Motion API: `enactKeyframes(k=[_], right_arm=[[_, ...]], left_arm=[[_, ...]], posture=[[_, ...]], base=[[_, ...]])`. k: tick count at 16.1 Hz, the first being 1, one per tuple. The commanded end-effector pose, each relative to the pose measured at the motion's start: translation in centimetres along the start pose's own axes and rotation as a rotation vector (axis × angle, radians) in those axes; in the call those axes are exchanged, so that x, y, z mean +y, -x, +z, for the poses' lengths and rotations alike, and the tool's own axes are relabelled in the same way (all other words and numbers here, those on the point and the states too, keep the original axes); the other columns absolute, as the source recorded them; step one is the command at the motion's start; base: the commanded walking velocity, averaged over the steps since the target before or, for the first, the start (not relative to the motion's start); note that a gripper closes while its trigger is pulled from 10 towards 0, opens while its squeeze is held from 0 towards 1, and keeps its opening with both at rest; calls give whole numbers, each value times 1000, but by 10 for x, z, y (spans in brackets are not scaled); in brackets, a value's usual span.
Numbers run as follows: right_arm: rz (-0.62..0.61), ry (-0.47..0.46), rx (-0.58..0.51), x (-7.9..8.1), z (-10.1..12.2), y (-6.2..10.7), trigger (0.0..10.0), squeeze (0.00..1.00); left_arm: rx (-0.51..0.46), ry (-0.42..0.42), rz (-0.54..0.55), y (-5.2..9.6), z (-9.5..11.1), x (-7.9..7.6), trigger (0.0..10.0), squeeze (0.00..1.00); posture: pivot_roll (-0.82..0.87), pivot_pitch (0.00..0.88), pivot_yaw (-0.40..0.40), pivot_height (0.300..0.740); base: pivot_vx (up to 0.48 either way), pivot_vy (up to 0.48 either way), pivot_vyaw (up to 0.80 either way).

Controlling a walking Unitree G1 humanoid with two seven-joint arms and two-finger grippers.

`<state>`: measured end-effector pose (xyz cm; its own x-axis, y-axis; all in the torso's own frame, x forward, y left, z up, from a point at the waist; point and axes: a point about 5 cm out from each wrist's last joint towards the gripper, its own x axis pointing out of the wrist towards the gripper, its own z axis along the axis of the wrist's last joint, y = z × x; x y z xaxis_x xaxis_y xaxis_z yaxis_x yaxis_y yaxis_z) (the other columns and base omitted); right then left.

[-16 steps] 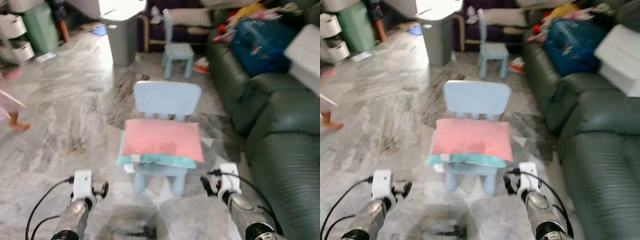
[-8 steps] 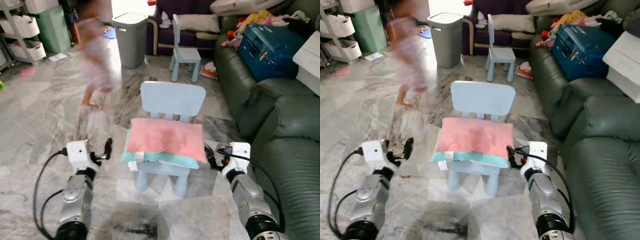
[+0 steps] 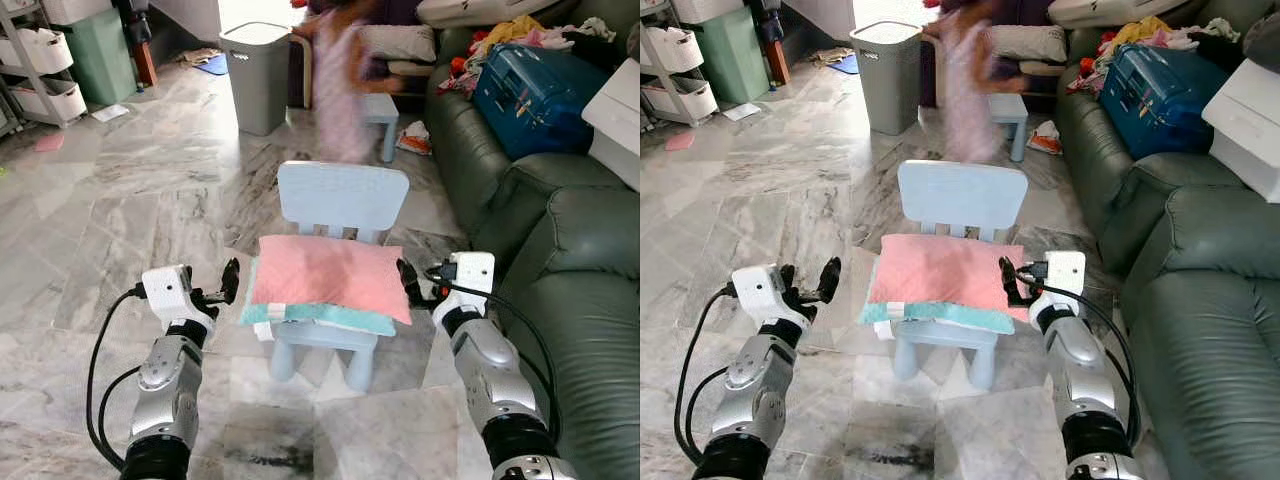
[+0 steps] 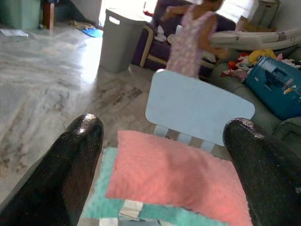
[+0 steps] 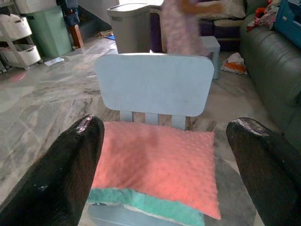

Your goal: Move the pillow to the sofa

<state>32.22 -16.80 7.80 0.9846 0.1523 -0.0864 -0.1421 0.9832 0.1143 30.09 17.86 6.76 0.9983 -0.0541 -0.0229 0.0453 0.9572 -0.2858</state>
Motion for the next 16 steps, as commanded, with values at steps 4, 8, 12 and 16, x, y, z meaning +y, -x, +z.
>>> enactKeyframes(k=[4, 8, 12, 16], right_arm=[[17, -23, 1, 6, 4, 1, 10000, 0], [26, -24, -1, 8, 6, 1, 10000, 0], [27, -28, -1, 9, 6, 1, 10000, 0], [28, -32, -5, 11, 8, 1, 10000, 0]], left_arm=[[8, 12, -6, 0, 3, -1, 10000, 0], [17, 17, -15, -2, 4, -3, 10000, 0], [30, 21, -22, -2, 2, -4, 10000, 0], [41, 15, -24, -3, 1, -4, 10000, 0]], posture=[[-109, 0, -43, 740], [-111, 0, -42, 740], [-111, 0, -39, 740], [-111, 0, -37, 740]], base=[[367, 0, 0], [397, 0, 0], [398, 0, 0], [400, 0, 0]])
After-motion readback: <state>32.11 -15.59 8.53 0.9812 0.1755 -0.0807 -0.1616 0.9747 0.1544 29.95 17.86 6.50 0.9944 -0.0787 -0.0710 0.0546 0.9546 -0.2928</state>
